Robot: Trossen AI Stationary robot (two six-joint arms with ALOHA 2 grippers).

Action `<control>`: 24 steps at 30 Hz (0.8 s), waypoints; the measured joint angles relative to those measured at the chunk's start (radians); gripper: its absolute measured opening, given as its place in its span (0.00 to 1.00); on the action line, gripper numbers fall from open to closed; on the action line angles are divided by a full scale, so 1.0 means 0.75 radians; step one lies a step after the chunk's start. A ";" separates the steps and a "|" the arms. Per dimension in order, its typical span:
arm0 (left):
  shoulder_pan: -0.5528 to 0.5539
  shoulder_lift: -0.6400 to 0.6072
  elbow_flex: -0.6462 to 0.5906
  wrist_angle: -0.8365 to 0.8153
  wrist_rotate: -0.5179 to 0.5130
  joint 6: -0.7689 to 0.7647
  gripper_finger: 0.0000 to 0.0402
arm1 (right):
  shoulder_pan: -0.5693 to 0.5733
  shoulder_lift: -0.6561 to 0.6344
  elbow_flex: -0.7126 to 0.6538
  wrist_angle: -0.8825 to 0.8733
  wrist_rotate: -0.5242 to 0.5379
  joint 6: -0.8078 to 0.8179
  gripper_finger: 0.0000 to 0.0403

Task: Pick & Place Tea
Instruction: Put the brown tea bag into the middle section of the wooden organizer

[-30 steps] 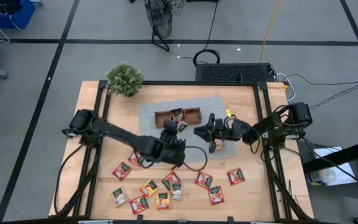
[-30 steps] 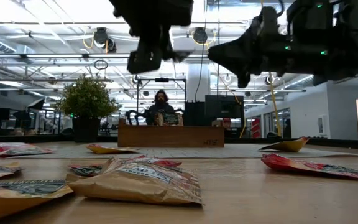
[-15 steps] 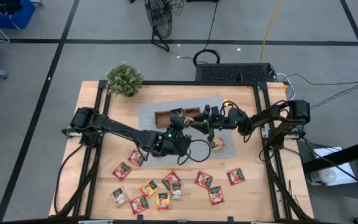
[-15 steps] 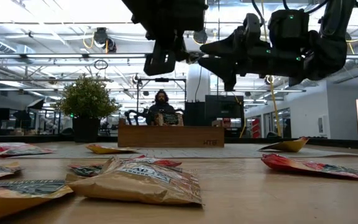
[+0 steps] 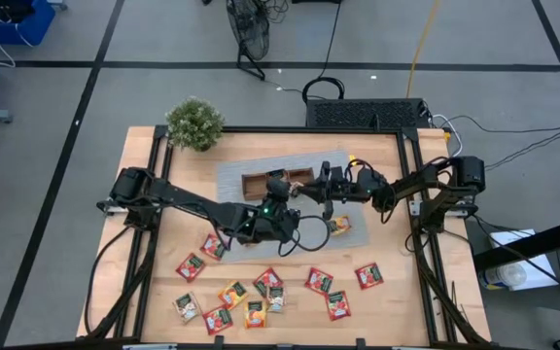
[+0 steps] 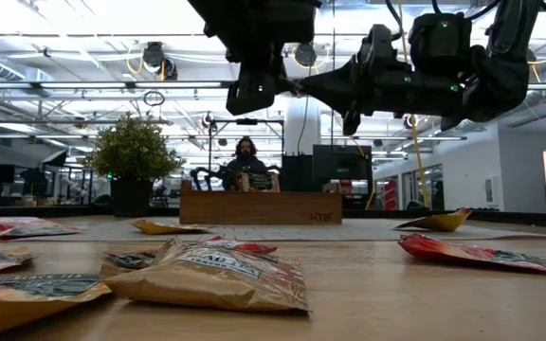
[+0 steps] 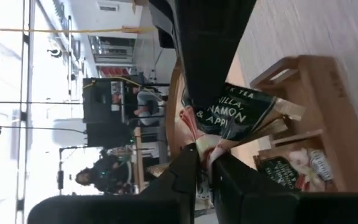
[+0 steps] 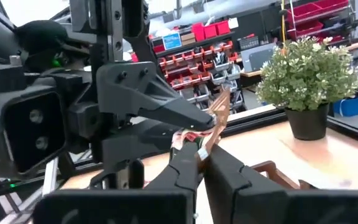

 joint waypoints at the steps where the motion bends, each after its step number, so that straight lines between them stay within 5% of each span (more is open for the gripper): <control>1: -0.001 0.000 0.000 -0.006 0.011 -0.032 0.10 | 0.001 0.000 -0.001 -0.001 0.003 -0.006 0.01; 8: -0.046 -0.001 0.001 -0.146 0.038 -0.405 0.11 | -0.003 -0.048 -0.001 -0.102 0.075 -0.102 0.00; 16: -0.121 -0.011 0.000 -0.426 0.078 -0.751 0.11 | -0.004 -0.301 0.011 -0.526 0.242 -0.293 0.00; 24: -0.056 -0.011 0.001 -0.578 0.279 -0.990 0.12 | 0.085 -0.528 0.496 -2.001 0.206 -0.419 0.00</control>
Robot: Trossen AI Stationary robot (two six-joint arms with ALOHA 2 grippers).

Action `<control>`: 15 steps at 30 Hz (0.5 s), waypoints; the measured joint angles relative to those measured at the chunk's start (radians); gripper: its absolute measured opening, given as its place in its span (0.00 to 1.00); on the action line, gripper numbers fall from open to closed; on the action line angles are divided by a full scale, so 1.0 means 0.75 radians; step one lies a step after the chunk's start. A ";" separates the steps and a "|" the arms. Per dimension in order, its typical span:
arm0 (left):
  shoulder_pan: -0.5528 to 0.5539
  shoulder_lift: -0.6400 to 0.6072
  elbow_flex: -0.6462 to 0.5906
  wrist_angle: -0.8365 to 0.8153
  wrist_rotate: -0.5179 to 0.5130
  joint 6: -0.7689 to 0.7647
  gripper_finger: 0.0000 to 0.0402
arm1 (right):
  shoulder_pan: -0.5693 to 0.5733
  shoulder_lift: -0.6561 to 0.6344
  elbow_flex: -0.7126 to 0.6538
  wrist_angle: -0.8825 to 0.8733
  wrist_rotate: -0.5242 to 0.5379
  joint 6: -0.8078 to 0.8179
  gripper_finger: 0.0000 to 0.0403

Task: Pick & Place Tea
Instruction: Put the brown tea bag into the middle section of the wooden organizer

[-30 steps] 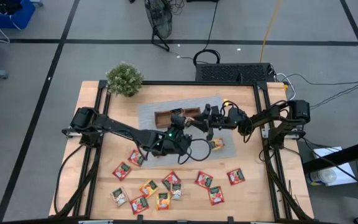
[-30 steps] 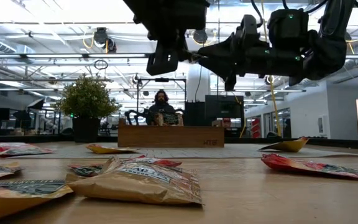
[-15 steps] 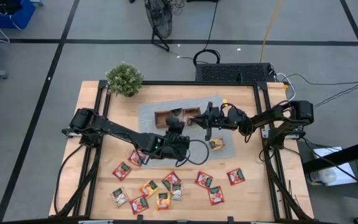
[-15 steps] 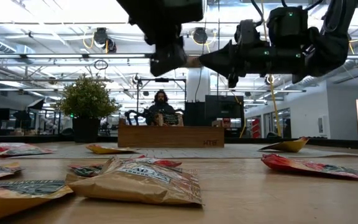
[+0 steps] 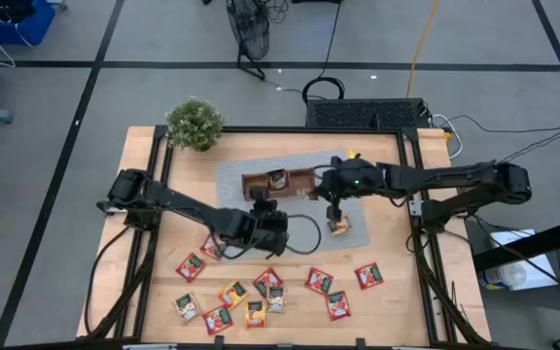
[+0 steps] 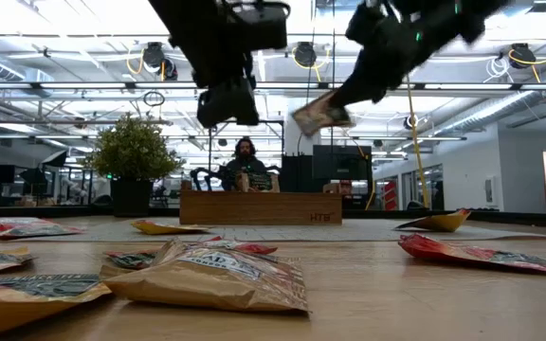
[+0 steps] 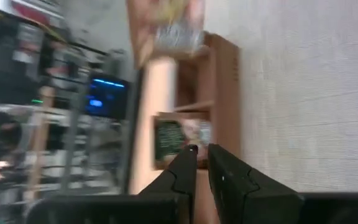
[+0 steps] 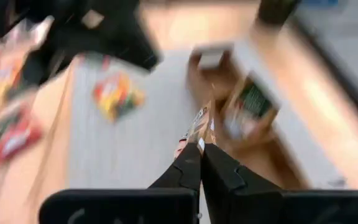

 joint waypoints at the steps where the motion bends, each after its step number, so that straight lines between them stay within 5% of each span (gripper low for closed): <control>1: 0.016 0.000 0.000 0.016 0.061 0.011 0.12 | 0.017 0.006 0.074 -0.153 0.000 0.000 0.00; 7: 0.154 0.000 -0.001 0.257 0.669 0.176 0.12 | 0.122 0.097 0.350 -0.720 -0.001 0.008 0.00; 12: 0.281 0.000 -0.001 0.501 1.327 0.247 0.12 | 0.202 0.111 0.368 -0.828 -0.006 0.038 0.00; 15: 0.326 0.000 -0.001 0.554 1.494 0.230 0.12 | 0.259 0.110 0.352 -0.821 -0.007 0.063 0.00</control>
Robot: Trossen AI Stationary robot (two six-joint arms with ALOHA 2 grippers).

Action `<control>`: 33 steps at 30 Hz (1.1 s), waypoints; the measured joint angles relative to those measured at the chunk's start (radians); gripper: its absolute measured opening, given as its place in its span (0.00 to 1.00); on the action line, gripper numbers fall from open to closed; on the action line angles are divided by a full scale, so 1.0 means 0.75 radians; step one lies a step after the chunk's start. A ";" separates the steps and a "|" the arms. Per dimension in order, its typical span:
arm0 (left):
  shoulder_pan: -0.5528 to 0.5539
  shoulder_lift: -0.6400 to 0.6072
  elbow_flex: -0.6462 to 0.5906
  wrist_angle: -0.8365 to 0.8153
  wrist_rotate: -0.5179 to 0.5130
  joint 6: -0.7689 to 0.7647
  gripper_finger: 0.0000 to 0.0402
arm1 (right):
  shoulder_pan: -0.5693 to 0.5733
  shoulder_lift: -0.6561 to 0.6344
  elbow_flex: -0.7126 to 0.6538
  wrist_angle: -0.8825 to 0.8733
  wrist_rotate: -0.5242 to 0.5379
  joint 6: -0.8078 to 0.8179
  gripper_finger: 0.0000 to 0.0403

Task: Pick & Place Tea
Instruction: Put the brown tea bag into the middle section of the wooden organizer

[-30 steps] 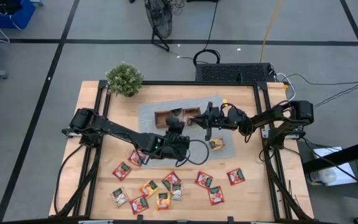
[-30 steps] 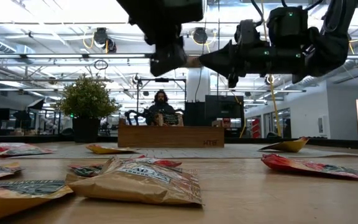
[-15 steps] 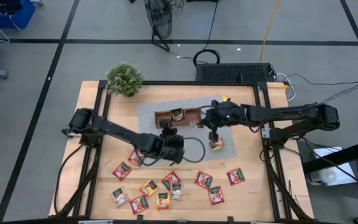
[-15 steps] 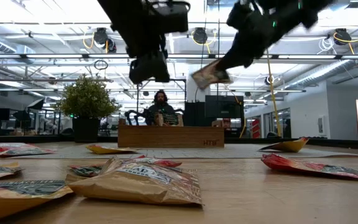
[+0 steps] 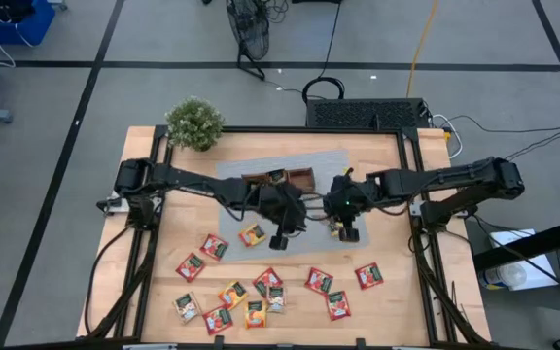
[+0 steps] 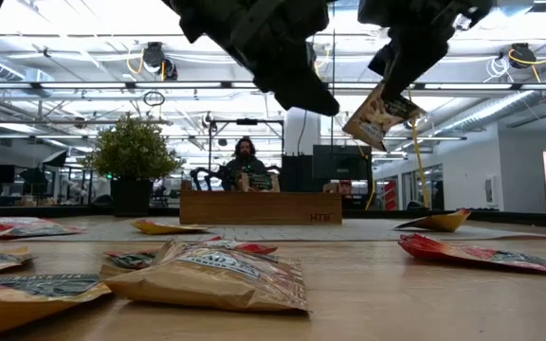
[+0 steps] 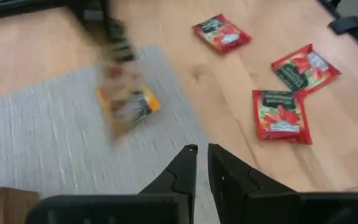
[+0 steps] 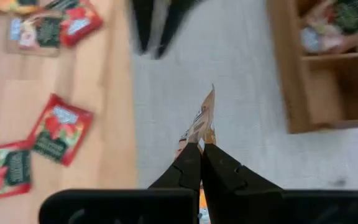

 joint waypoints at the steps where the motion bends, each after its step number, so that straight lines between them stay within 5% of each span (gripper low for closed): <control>1: 0.012 0.000 0.000 0.001 0.029 -0.004 0.12 | 0.018 -0.003 -0.010 -0.004 -0.001 0.008 0.00; 10: -0.006 0.000 0.000 0.290 0.266 -0.081 0.12 | 0.077 -0.006 -0.093 0.185 -0.001 0.006 0.00; 22: -0.026 0.000 0.000 0.300 -0.097 -0.169 0.13 | 0.092 -0.005 -0.097 0.256 -0.001 -0.017 0.00; 33: -0.015 0.000 0.000 0.267 -0.137 -0.177 0.43 | 0.091 -0.005 -0.097 0.264 -0.009 -0.023 0.00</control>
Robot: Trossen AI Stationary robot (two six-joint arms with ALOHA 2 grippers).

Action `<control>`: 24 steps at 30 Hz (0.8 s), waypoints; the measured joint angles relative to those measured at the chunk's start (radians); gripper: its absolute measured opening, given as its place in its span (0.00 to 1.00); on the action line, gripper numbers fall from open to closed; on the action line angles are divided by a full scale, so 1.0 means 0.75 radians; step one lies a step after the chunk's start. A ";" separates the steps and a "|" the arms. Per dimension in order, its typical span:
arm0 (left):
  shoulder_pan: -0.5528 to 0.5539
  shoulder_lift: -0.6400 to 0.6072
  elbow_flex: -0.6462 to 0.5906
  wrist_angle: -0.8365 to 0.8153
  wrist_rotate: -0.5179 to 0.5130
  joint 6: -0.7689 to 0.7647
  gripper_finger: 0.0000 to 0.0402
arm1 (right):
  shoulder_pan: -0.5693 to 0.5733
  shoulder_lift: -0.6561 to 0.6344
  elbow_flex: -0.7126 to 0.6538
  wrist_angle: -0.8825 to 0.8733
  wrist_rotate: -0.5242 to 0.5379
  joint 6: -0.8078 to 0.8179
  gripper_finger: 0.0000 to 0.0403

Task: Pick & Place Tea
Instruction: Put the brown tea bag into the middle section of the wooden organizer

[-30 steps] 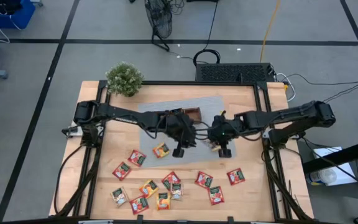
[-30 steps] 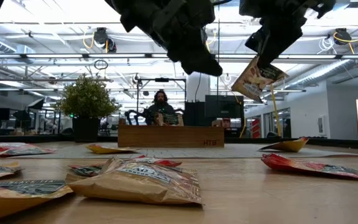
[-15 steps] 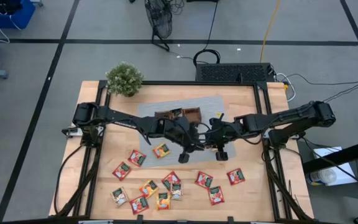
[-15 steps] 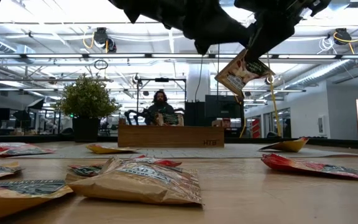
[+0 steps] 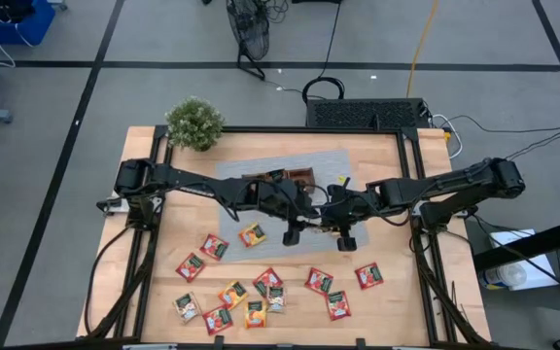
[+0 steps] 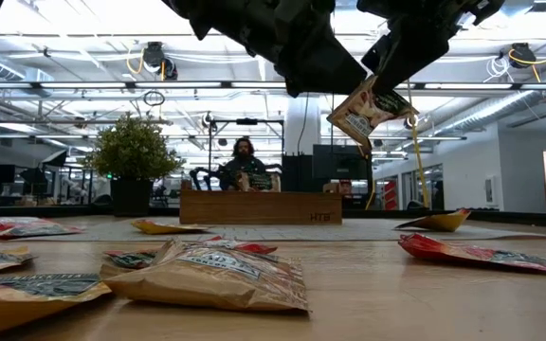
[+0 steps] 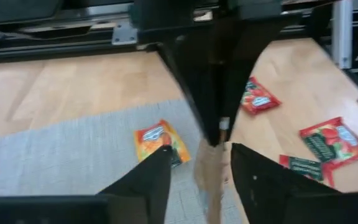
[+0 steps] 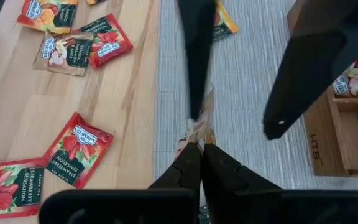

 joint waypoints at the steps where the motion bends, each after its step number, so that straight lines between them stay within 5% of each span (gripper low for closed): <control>1: -0.001 0.000 0.000 0.005 0.022 0.000 0.45 | 0.000 0.000 0.000 0.005 0.001 -0.004 0.00; 7: -0.017 0.000 0.000 0.010 0.047 -0.004 0.49 | 0.000 0.000 0.000 0.046 0.009 -0.029 0.00; 12: -0.014 0.000 0.000 0.010 0.026 -0.004 0.44 | 0.000 0.000 -0.001 0.069 0.009 -0.030 0.00; 24: 0.023 0.000 0.000 -0.033 0.103 -0.063 0.04 | -0.001 0.001 -0.002 0.081 0.013 -0.025 0.00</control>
